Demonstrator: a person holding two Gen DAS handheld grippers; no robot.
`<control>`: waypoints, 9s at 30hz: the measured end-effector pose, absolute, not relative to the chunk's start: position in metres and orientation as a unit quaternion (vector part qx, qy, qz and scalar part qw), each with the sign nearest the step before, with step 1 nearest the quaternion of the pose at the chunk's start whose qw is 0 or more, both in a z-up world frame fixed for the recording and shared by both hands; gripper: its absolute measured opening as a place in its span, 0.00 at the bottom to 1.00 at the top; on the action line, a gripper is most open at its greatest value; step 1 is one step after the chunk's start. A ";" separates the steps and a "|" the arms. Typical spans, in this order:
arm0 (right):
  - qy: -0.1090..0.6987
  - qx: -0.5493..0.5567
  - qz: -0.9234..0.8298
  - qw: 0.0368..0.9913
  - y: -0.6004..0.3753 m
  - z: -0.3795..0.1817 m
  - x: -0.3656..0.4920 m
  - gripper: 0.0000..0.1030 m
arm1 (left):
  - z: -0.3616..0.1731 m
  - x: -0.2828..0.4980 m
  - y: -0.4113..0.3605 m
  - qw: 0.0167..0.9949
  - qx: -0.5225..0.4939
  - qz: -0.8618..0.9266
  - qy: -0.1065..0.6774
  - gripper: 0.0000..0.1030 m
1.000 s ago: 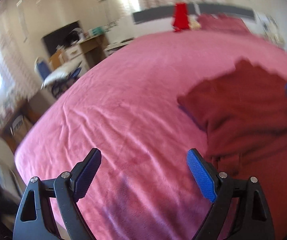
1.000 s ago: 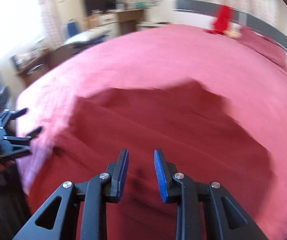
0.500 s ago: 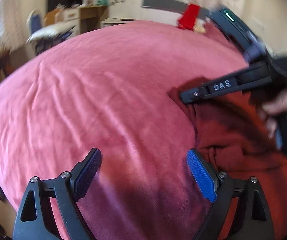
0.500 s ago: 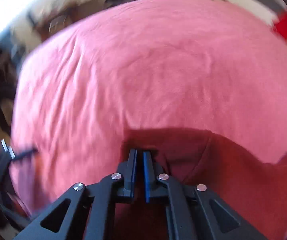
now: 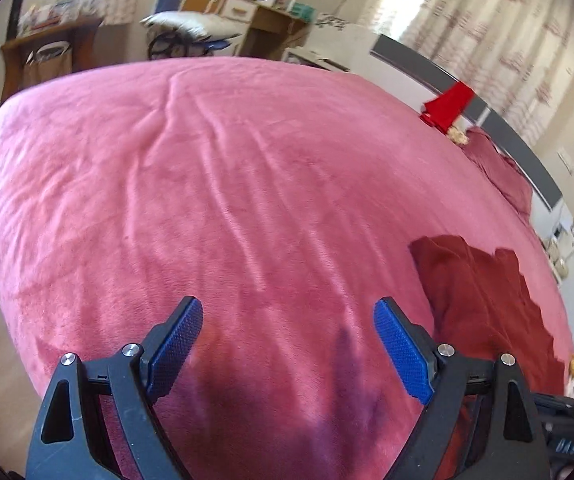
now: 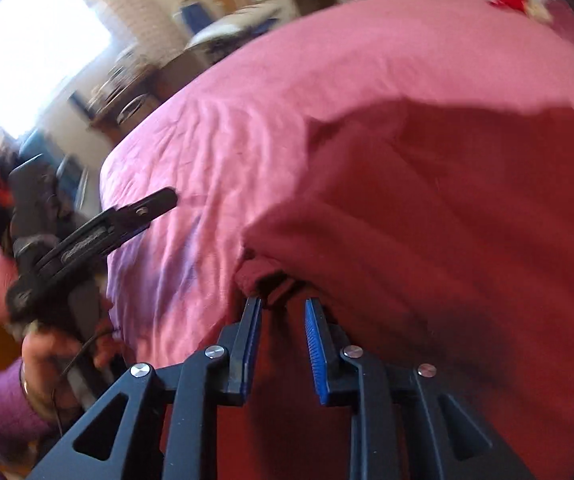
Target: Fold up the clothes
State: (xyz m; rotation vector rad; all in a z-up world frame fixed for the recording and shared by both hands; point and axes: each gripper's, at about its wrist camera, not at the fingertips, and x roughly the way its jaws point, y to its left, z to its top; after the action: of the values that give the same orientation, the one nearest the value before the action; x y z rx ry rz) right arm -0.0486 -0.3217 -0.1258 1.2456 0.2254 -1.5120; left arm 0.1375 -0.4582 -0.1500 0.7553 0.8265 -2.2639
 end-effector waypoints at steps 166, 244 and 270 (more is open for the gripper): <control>0.098 0.460 -0.823 0.319 -0.126 -0.145 -0.198 0.35 | -0.105 -0.025 -0.376 0.172 0.402 -0.898 0.054 1.00; -0.160 0.524 -0.716 0.433 -0.088 -0.115 -0.212 0.25 | -0.084 0.012 -0.278 -0.043 0.353 -0.923 0.150 0.27; -0.098 0.475 -0.750 0.449 -0.157 -0.096 -0.226 0.26 | -0.078 -0.006 -0.310 0.009 0.322 -0.913 0.250 0.40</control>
State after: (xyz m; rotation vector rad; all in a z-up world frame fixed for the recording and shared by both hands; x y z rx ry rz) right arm -0.2258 -0.1573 -0.0959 1.1759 -0.2435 -1.8569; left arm -0.0056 -0.3101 -0.0782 1.0070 0.7801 -2.8528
